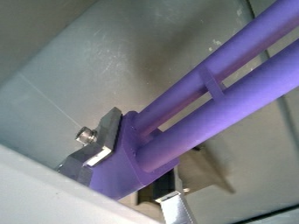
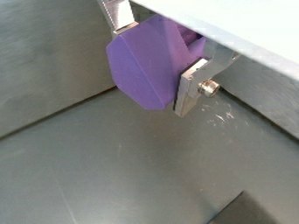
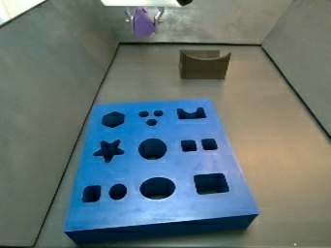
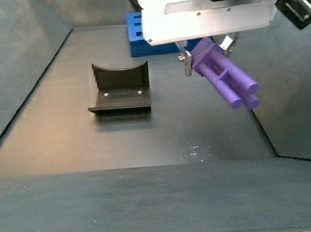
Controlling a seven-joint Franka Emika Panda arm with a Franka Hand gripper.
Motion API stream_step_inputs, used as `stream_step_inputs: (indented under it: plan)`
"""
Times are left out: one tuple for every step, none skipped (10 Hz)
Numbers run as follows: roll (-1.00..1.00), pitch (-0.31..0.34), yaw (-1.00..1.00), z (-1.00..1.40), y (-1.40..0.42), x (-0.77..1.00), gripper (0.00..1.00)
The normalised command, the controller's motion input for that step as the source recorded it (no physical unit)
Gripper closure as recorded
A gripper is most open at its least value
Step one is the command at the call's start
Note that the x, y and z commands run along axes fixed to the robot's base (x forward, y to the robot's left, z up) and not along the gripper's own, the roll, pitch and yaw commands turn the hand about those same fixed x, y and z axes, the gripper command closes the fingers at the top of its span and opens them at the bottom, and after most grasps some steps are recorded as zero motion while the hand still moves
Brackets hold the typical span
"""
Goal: Pick up the 3 prong object. Move up. Rotate the 3 prong object. Place the 3 prong object on the fixture. Regrasp the 3 prong object. Move to above the board. Insert the 3 prong object.
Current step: Rotate the 3 prong object.
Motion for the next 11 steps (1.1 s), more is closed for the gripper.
stream_step_inputs:
  plan:
    - [0.00,-0.058,-0.52,-0.01,0.01,-0.01,1.00]
    - [0.00,-0.056,-0.34,-0.01,0.01,-0.01,1.00]
    - [0.00,0.000,0.00,-1.00,0.00,0.00,1.00]
    - [0.00,-0.007,0.03,-1.00,0.00,0.01,1.00]
    - [-0.01,-0.010,0.04,-1.00,0.00,0.02,1.00]
    - [-0.03,-0.013,0.04,-1.00,0.00,0.03,1.00]
    - [-0.04,-0.017,0.03,-1.00,0.00,0.04,1.00]
    - [-0.07,-0.014,0.03,-0.91,0.00,0.05,1.00]
    - [-0.08,-0.016,0.02,-0.77,0.01,0.05,1.00]
    - [-0.10,-0.018,0.02,-0.64,0.01,0.05,1.00]
    - [-0.11,-0.024,0.02,-0.47,0.01,0.05,1.00]
